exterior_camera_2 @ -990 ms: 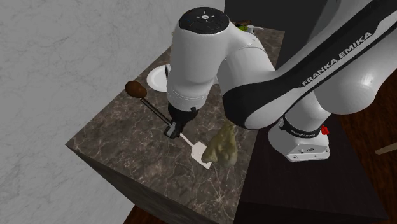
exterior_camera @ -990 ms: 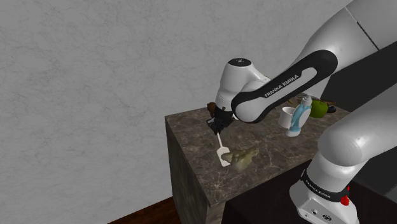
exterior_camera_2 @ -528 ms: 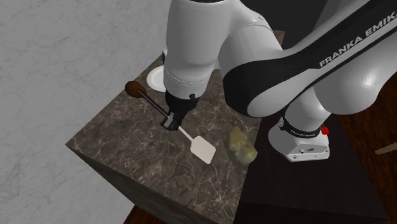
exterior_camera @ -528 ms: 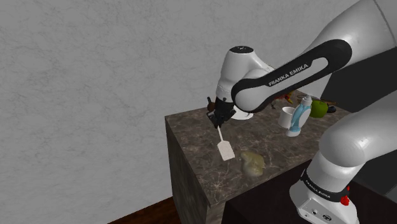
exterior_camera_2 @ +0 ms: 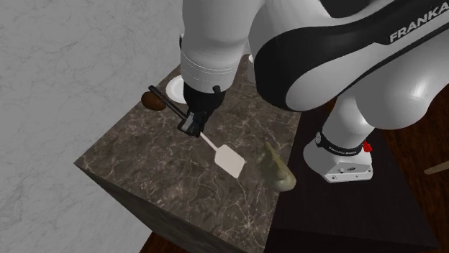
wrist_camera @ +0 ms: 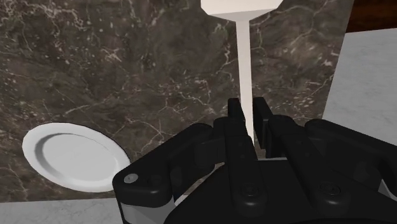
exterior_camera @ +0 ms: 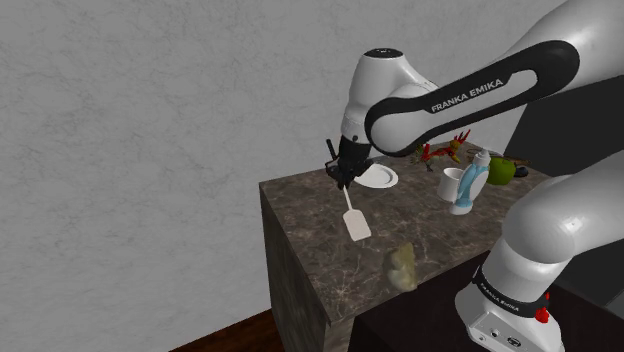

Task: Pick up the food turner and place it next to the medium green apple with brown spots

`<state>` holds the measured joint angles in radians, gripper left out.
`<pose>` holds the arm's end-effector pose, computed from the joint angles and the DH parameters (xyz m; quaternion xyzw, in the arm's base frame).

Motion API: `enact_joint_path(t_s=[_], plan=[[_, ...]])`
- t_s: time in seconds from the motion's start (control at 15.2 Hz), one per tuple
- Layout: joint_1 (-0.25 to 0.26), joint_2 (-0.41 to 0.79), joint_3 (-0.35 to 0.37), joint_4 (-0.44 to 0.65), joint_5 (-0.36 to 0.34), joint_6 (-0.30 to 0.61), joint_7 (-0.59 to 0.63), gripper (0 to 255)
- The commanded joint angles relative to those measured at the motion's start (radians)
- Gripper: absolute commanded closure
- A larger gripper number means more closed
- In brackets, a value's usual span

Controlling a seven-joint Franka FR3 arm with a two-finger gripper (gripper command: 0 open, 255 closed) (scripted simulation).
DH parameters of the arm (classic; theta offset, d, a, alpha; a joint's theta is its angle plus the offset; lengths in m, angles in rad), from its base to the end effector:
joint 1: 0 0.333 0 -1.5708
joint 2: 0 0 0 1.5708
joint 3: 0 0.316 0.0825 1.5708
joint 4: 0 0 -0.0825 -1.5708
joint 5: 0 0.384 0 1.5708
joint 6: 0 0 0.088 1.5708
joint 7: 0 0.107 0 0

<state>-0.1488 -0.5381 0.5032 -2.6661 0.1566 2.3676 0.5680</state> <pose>0.3716 0.1334 0.4058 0.9777 -0.1747 0.1149 0.0183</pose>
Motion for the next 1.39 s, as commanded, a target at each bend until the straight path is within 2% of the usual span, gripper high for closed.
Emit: enact_joint_path(t_s=[0.0, 0.2, 0.66, 0.99, 1.32], plan=[[0.003, -0.019, -0.011, 0.016, 0.001, -0.036, -0.007, 255], [0.006, -0.037, -0.022, 0.039, 0.001, -0.076, -0.013, 255], [-0.007, -0.214, -0.2, -0.114, -0.014, -0.107, -0.203, 255], [-0.059, -0.315, -0.331, -0.188, -0.066, -0.135, -0.341, 255], [-0.142, -0.378, -0.465, -0.228, -0.139, -0.158, -0.488, 255]])
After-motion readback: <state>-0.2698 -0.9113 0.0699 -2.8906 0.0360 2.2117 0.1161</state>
